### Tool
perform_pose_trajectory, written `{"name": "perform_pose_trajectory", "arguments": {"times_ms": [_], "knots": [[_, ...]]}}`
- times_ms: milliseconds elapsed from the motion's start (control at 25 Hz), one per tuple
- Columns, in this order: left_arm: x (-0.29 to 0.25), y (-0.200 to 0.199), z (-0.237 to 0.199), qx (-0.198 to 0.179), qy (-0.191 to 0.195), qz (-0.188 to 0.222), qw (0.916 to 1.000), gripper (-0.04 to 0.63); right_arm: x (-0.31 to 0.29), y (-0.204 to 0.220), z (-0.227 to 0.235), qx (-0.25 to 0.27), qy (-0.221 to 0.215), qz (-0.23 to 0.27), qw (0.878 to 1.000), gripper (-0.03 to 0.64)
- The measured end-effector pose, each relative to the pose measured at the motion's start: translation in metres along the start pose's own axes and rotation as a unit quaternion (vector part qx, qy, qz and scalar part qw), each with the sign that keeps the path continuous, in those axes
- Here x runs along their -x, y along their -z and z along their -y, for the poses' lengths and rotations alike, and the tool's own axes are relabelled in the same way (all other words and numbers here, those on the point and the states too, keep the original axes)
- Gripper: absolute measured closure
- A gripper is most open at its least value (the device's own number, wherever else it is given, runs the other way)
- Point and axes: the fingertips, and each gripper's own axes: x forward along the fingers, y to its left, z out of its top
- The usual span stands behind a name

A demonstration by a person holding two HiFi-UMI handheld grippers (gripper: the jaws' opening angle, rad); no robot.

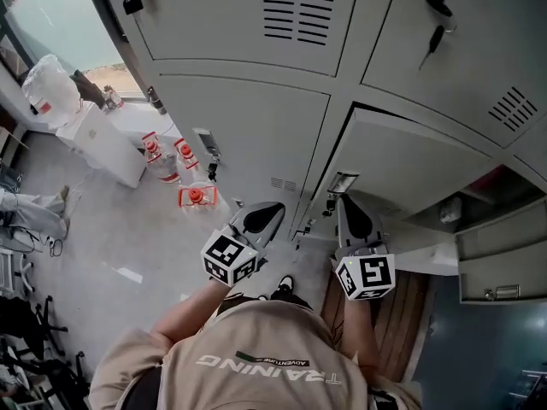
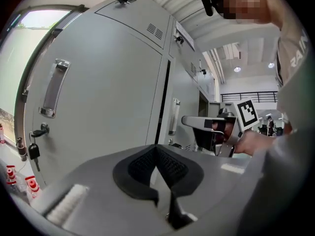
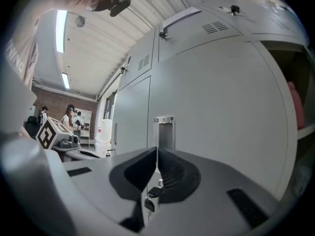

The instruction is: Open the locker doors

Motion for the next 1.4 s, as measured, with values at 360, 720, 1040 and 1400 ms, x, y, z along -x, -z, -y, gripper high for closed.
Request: {"name": "perform_pose_trajectory", "arguments": {"times_ms": [360, 720, 1040, 1400], "knots": [[-0.012, 0.023, -0.012, 0.019, 0.015, -0.024, 0.9994, 0.588, -0.025, 0.007, -0.01, 0.02, -0.005, -0.022, 1.0, 0.553], [-0.004, 0.016, -0.018, 0.015, 0.064, -0.016, 0.9977, 0.588, -0.04, 0.005, -0.005, 0.043, 0.061, -0.04, 0.996, 0.492], [0.018, 0.012, -0.032, 0.008, 0.071, -0.015, 0.9973, 0.588, -0.053, 0.003, -0.002, 0.023, 0.093, -0.03, 0.995, 0.485], [0.033, 0.029, -0.023, 0.008, 0.106, -0.034, 0.9938, 0.588, -0.003, 0.002, -0.027, 0.002, 0.115, -0.022, 0.993, 0.486]]}}
